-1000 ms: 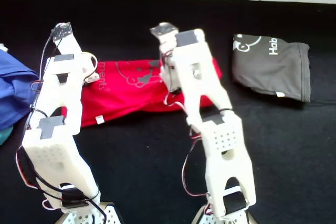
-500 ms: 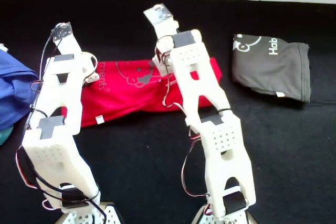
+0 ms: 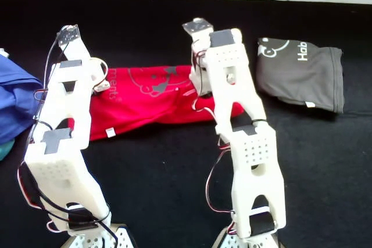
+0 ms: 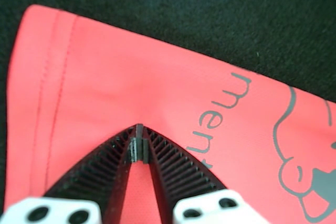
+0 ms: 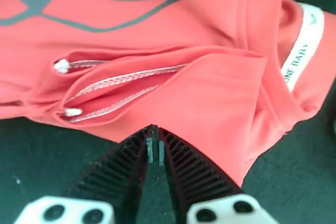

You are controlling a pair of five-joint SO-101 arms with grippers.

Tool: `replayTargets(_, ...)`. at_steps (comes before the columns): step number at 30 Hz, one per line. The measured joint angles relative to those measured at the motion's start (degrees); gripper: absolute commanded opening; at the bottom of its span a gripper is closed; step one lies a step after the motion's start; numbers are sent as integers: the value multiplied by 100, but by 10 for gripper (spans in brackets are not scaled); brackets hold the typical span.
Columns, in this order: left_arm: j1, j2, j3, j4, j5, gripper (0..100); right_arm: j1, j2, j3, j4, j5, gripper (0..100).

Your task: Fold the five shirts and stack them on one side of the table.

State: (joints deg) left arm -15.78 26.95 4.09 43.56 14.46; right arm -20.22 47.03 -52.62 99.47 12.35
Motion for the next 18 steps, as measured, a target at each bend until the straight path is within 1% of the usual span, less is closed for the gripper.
replayTargets(2,0,0,0,0,0,9,-53,79,-18,-18,0,7)
replayTargets(10,0,0,0,0,0,9,-677,835,-18,-879,0,7)
replayTargets(13,0,0,0,0,0,9,-712,870,-26,-1046,0,7)
replayTargets(18,0,0,0,0,0,9,-712,870,-26,-1002,0,7)
